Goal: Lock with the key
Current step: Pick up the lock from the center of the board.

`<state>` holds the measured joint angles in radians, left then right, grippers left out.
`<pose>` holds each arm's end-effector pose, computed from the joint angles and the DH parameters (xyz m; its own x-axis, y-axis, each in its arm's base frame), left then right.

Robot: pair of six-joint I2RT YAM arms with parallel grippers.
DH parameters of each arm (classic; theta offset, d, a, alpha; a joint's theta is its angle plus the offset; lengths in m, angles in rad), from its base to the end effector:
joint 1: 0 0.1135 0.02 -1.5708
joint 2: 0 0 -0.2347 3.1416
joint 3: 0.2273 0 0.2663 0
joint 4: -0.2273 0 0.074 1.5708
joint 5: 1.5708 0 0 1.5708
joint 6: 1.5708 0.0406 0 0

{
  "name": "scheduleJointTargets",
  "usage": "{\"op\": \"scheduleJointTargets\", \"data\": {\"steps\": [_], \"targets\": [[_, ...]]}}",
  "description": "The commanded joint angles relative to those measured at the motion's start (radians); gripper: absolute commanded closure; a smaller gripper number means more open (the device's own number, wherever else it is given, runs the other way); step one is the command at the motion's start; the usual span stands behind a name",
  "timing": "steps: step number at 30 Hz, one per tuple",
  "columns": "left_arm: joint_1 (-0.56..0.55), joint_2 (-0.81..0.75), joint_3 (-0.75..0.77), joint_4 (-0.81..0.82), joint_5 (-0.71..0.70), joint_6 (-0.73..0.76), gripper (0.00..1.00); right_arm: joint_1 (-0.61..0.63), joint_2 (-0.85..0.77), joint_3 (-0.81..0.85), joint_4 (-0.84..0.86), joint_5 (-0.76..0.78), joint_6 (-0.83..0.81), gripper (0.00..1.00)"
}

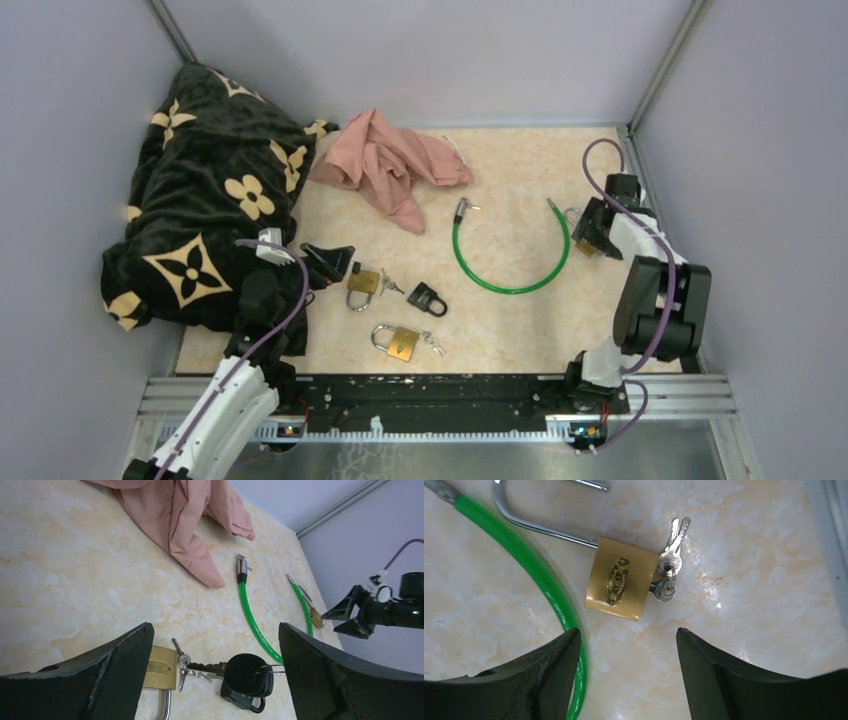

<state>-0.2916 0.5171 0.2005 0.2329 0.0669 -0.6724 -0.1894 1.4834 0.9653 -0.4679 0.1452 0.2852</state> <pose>0.1863 -0.0588 0.1962 -0.2810 -0.5645 -0.7761 0.2245 0.7476 -0.6250 0.3109 -0.0656 0.1758 -0.7113 0.4198 -0.5637 0.4845 0.8739 0.0395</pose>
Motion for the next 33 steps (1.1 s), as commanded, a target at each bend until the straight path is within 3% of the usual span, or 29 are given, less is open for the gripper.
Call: {"op": "scheduleJointTargets", "data": {"steps": [1, 9, 18, 25, 27, 31, 33], "targets": [[0.006, -0.024, 0.030, 0.048, -0.006, 0.029, 0.01, -0.001, 0.113, 0.065, 0.025, -0.007, 0.046, 0.30], [0.006, -0.019, 0.028, 0.055, 0.008, 0.026, 0.01, -0.001, 0.252, 0.116, 0.017, 0.069, 0.099, 0.31], [0.006, 0.004, 0.026, 0.066, 0.029, 0.011, 0.01, 0.009, 0.286, 0.197, -0.026, 0.020, 0.110, 0.32], [0.006, 0.001, 0.022, 0.078, 0.039, 0.007, 0.01, -0.005, 0.231, 0.345, -0.168, -0.039, -0.082, 0.15], [0.006, 0.004, 0.022, 0.081, 0.045, 0.006, 0.01, -0.012, 0.282, 0.394, -0.166, -0.016, -0.119, 0.18], [0.006, 0.005, 0.022, 0.081, 0.042, 0.019, 0.02, -0.004, 0.404, 0.508, -0.163, -0.163, -0.272, 0.39], [0.007, 0.008, 0.019, 0.089, 0.049, 0.018, 0.02, -0.004, 0.466, 0.560, -0.176, -0.186, -0.328, 0.40]]}}
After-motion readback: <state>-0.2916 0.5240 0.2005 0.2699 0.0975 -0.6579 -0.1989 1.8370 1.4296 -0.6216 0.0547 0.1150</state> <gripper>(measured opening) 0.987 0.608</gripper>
